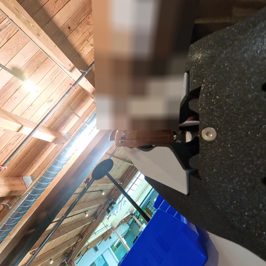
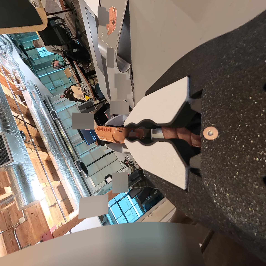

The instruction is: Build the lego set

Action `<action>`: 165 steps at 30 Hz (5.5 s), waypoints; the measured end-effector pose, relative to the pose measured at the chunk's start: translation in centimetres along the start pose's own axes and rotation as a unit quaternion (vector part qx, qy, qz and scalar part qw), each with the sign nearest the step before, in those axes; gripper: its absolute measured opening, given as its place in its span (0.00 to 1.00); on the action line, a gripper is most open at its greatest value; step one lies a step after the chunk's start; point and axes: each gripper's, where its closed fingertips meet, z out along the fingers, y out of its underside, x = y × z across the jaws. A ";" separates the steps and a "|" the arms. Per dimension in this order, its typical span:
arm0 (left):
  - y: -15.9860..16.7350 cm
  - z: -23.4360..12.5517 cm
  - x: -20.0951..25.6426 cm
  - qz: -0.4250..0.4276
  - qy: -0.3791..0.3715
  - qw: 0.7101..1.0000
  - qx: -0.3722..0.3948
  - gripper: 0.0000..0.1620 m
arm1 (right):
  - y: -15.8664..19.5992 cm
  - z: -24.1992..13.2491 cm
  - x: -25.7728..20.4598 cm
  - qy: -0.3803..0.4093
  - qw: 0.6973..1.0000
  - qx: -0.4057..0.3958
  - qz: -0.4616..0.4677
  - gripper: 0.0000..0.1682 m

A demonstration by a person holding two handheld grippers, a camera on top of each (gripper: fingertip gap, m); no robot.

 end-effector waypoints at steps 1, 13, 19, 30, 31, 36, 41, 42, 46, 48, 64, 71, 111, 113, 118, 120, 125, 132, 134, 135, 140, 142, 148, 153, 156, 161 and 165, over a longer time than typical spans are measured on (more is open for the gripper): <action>0.0 0.0 0.0 0.001 0.000 1.000 0.000 0.16 | 0.0 0.0 0.0 0.000 1.000 0.000 0.001 0.06; 0.3 0.0 -0.2 -0.006 -0.004 1.000 0.003 0.16 | -0.2 0.1 -0.1 -0.007 1.000 0.019 0.015 0.13; 1.0 0.1 -0.2 -0.002 -0.007 1.000 -0.019 0.16 | -0.4 -0.1 0.1 -0.001 1.000 0.024 0.012 0.11; 1.5 0.2 -0.3 0.008 -0.015 0.999 -0.034 0.17 | -0.3 -0.5 0.0 -0.010 1.000 0.017 0.013 0.11; 1.5 0.2 -0.3 0.008 -0.015 0.999 -0.034 0.17 | -0.3 -0.5 0.0 -0.011 1.000 0.017 0.012 0.11; 1.5 0.3 -0.5 0.012 -0.022 0.999 -0.036 0.16 | -0.4 -0.5 0.3 -0.014 0.999 0.027 0.023 0.10; 0.7 -0.3 -2.0 0.041 -0.097 0.991 -0.080 0.17 | 0.0 -1.9 3.0 0.014 0.999 -0.015 0.028 0.21; 0.3 -0.7 -2.2 0.049 -0.118 0.986 -0.104 0.16 | 0.2 -2.5 3.6 0.018 0.999 -0.037 0.023 0.20; 0.3 -4.0 -3.7 0.066 -0.242 0.933 -0.260 0.16 | 2.9 -5.0 6.6 0.059 0.981 -0.186 -0.020 0.16; 1.2 -6.6 -4.4 0.066 -0.300 0.887 -0.343 0.16 | 4.9 -5.6 7.2 0.065 0.961 -0.265 -0.048 0.16; 3.4 -11.4 -3.6 0.020 -0.316 0.835 -0.450 0.16 | 12.1 -4.0 9.0 0.051 0.820 -0.505 -0.264 0.15; 3.7 -11.5 -3.7 0.019 -0.318 0.829 -0.459 0.16 | 12.5 -3.9 8.9 0.035 0.796 -0.525 -0.299 0.13; 4.7 -8.9 -2.6 0.467 0.139 0.698 -0.526 0.16 | 5.2 -1.1 2.4 -0.268 0.823 -0.434 -0.250 0.01; 4.8 -8.8 -2.3 0.464 0.141 0.706 -0.516 0.16 | 5.0 -0.9 2.3 -0.273 0.823 -0.424 -0.262 0.02; 4.4 -8.4 -1.3 0.421 0.142 0.750 -0.489 0.16 | 4.4 -0.4 1.0 -0.308 0.846 -0.344 -0.265 0.01; 4.0 -7.8 -0.6 0.388 0.148 0.779 -0.470 0.16 | 3.9 -0.2 0.3 -0.324 0.855 -0.301 -0.270 0.01; 3.8 -7.5 -0.4 0.371 0.148 0.793 -0.461 0.16 | 3.9 0.2 0.1 -0.321 0.859 -0.275 -0.289 0.01; 3.9 -9.5 -2.3 0.433 0.120 0.722 -0.526 0.16 | 7.9 -2.4 4.8 -0.236 0.784 -0.371 -0.439 0.02; 4.4 -9.8 -2.5 0.430 0.123 0.711 -0.542 0.16 | 8.2 -2.7 4.4 -0.247 0.767 -0.344 -0.481 0.02; 4.7 -9.9 -2.4 0.427 0.128 0.708 -0.547 0.16 | 8.1 -2.6 3.8 -0.257 0.763 -0.319 -0.499 0.02; 5.4 -9.8 -1.2 0.416 0.157 0.718 -0.536 0.16 | 6.4 -1.8 1.2 -0.282 0.751 -0.214 -0.557 0.02; 5.4 -9.4 -0.7 0.418 0.166 0.726 -0.520 0.16 | 6.1 -1.7 0.4 -0.298 0.745 -0.202 -0.562 0.02; 5.3 -8.1 0.8 0.445 0.200 0.727 -0.484 0.16 | 5.1 -1.2 -1.6 -0.342 0.716 -0.185 -0.579 0.02; 4.9 -7.2 1.7 0.446 0.218 0.734 -0.463 0.16 | 4.6 -0.9 -2.4 -0.373 0.688 -0.186 -0.594 0.02; 4.9 -7.1 2.2 0.458 0.231 0.723 -0.463 0.16 | 4.6 -0.9 -2.5 -0.390 0.663 -0.194 -0.609 0.02; 4.7 -6.9 2.4 0.475 0.241 0.706 -0.468 0.16 | 4.7 -0.9 -2.8 -0.413 0.620 -0.208 -0.633 0.02; 4.5 -6.9 2.2 0.479 0.237 0.706 -0.464 0.16 | 4.8 -0.7 -2.6 -0.421 0.595 -0.218 -0.649 0.02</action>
